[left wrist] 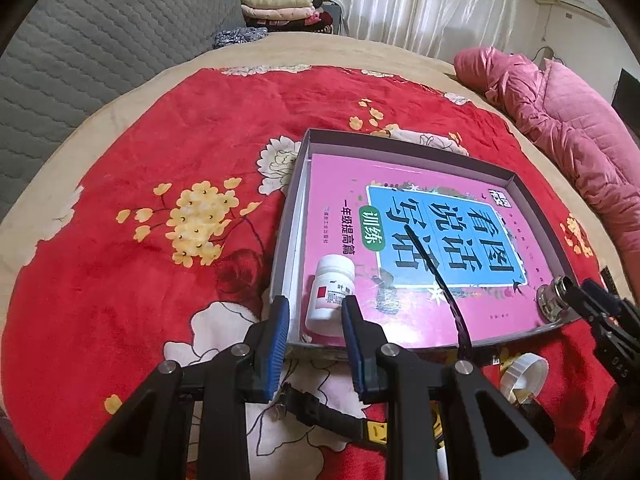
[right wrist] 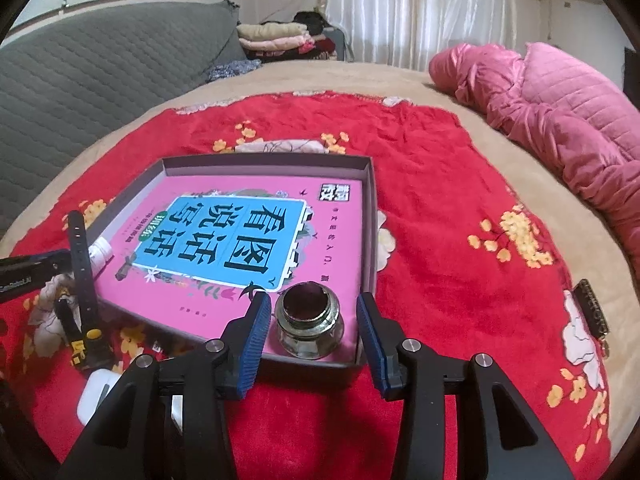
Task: Organize rigid objects
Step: 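Release the pill bottle in the box with the left tool while the right tool releases the jar, then withdraw both open tools from the box back toward the remaining objects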
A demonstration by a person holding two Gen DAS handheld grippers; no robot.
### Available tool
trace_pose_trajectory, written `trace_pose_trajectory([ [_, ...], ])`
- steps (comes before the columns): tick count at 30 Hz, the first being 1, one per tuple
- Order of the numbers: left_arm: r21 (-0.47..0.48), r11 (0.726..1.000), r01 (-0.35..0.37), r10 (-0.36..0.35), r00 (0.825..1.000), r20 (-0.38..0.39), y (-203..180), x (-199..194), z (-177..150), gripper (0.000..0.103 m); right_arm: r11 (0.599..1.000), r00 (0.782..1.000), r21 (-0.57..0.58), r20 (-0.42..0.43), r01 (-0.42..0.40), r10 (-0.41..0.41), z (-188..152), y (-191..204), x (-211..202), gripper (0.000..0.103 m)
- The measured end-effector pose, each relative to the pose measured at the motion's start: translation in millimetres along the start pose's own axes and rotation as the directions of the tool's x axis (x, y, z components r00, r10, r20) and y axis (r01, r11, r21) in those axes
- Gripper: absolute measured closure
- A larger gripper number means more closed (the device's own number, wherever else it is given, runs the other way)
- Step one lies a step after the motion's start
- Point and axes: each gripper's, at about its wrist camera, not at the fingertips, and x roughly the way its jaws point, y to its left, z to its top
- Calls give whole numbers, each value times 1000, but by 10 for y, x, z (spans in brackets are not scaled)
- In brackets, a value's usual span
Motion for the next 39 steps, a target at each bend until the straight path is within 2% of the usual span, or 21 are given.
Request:
trace_pose_trajectory([
  [2,4,1000,1,-1,1000,-1,2,3,2,76,1000,1000,8,23,0,0,-16,-11,-75,40],
  [7,-3,1000,13,-13,1000,4,21,-2,-9,76,1000,998,10,59,-4,3,-62,5,-209,39],
  [15,7,1000,12,-12,1000,4,5,2,-12,76,1000,998,2,62,-16,16,-124,86,-299,38],
  [18,29,1000,3,-3,1000,10,-20,1,-24,75,1000,998,5,62,-7,7,-141,81,-327,31],
  [32,-4,999,48,-48,999,10,42,-134,-27,73,999,997,33,72,-20,18,-166,49,-480,29],
  [35,-18,997,68,-68,998,6,64,-167,-28,65,999,997,26,74,-29,27,-179,81,-504,29],
  [39,-23,997,79,-78,997,22,73,-253,-25,64,999,997,22,76,-35,33,-188,100,-526,29],
])
